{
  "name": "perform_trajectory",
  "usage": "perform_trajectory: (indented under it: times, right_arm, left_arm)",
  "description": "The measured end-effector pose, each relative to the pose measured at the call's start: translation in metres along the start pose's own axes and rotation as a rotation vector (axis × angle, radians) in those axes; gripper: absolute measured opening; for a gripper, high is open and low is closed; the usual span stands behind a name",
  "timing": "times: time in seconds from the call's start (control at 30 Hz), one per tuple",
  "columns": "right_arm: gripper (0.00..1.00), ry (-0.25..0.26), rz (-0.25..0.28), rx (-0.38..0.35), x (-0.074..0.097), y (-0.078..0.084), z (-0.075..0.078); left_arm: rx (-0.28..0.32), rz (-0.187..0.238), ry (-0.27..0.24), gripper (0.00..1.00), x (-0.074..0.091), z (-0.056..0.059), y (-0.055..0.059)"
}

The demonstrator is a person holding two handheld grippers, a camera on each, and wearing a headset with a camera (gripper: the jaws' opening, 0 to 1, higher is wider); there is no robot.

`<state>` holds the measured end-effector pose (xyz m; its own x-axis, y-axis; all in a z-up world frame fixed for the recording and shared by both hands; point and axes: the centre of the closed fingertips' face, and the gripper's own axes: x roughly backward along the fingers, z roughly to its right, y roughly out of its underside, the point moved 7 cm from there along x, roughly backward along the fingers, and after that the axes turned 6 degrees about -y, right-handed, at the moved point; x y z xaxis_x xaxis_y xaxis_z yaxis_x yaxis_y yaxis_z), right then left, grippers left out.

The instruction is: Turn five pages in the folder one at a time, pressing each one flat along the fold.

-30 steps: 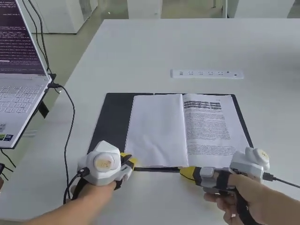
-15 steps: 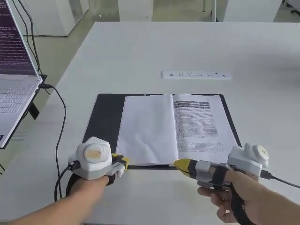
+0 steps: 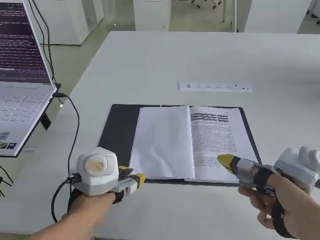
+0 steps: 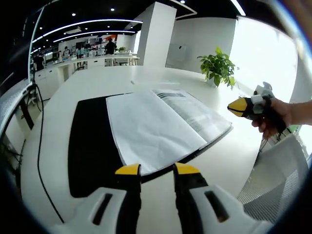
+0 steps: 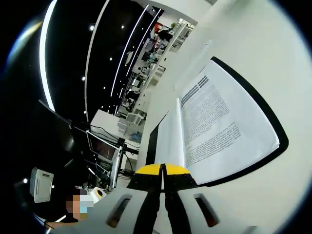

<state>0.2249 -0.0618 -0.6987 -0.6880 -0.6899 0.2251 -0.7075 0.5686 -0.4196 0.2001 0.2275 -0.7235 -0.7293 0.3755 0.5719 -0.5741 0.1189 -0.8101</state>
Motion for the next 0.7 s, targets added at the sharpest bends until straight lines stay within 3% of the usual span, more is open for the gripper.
perform_trajectory:
  times: [0.2, 0.3, 0.43, 0.5, 0.63, 0.7]
  right_arm:
    - [0.01, 0.047, -0.003, 0.191, 0.024, -0.017, -0.011]
    - [0.12, 0.064, -0.002, 0.278, 0.035, -0.021, -0.019]
    - [0.23, 0.092, -0.029, 0.401, 0.054, -0.025, -0.032]
    - [0.32, 0.104, -0.004, 0.480, 0.063, -0.030, -0.040]
    - [0.49, 0.132, 0.030, 0.543, 0.083, -0.034, -0.054]
    - [0.52, 0.134, 0.040, 0.581, 0.091, -0.035, -0.061]
  left_arm:
    - [0.024, 0.054, 0.003, 0.31, 0.026, -0.002, -0.018]
    - [0.048, 0.052, -0.011, 0.43, 0.036, -0.004, -0.026]
    - [0.058, 0.090, -0.009, 0.46, 0.053, -0.003, -0.041]
    - [0.063, 0.095, -0.013, 0.54, 0.059, 0.000, -0.048]
    - [0.040, 0.111, -0.023, 0.67, 0.073, 0.005, -0.058]
    - [0.022, 0.101, -0.022, 0.71, 0.080, 0.009, -0.060]
